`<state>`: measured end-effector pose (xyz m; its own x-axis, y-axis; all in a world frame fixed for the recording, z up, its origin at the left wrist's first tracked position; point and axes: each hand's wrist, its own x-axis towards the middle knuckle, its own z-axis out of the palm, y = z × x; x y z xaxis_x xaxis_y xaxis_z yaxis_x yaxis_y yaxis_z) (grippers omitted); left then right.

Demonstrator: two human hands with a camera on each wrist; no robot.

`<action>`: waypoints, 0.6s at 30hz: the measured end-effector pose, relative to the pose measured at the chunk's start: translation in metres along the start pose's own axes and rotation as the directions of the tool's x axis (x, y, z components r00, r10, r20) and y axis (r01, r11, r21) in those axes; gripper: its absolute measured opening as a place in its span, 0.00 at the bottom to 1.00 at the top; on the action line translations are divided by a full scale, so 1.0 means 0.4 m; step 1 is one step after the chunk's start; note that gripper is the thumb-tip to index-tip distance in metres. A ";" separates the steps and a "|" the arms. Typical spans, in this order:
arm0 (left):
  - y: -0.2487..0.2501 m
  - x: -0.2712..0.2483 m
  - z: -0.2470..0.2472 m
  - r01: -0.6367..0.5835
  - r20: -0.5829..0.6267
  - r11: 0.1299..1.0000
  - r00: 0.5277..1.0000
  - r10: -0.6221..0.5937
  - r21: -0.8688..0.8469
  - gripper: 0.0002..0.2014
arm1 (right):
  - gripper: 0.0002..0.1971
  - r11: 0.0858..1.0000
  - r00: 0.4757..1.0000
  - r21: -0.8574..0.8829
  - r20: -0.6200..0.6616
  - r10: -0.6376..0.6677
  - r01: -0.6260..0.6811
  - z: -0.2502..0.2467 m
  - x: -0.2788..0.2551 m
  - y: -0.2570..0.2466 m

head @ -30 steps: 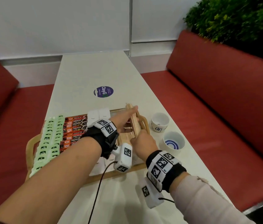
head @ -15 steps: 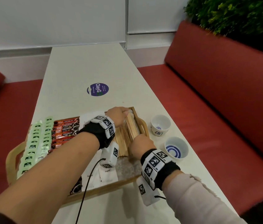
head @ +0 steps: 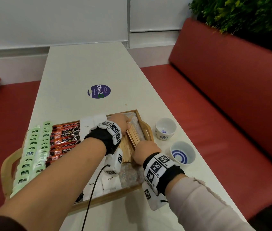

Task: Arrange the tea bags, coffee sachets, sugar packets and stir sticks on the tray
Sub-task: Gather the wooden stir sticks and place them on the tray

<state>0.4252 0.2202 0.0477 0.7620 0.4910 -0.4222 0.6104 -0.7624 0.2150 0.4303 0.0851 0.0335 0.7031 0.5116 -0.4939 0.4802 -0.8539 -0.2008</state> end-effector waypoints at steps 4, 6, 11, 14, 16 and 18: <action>-0.001 -0.009 -0.003 0.012 -0.006 1.000 1.000 -0.011 0.016 0.21 | 0.12 0.999 1.000 -0.043 -0.008 -0.012 0.012 0.002 -0.001 0.003; 0.000 -0.011 -0.003 0.019 -0.016 1.000 1.000 -0.020 -0.010 0.21 | 0.13 0.999 1.000 -0.049 -0.018 -0.014 0.013 0.001 -0.004 0.005; -0.001 -0.015 -0.002 0.022 -0.027 1.000 0.999 -0.022 0.003 0.22 | 0.14 0.999 1.000 -0.033 -0.012 -0.010 0.010 -0.003 -0.010 0.008; 0.000 -0.015 -0.002 0.027 -0.015 0.999 1.000 -0.027 0.024 0.23 | 0.14 0.999 1.000 -0.030 -0.016 -0.016 0.015 -0.006 -0.015 0.013; 0.001 -0.014 -0.002 0.030 -0.017 0.999 0.999 -0.030 0.018 0.22 | 0.16 0.999 1.000 -0.022 -0.015 -0.024 0.024 -0.007 -0.018 0.016; 0.002 -0.015 -0.001 0.028 -0.032 1.000 0.999 -0.028 0.009 0.21 | 0.17 1.000 0.999 -0.011 -0.021 -0.028 0.028 -0.008 -0.020 0.019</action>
<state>0.4214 0.2168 0.0507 0.7511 0.5252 -0.4001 0.6296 -0.7521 0.1948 0.4297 0.0749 0.0386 0.7000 0.5375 -0.4703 0.5055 -0.8380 -0.2054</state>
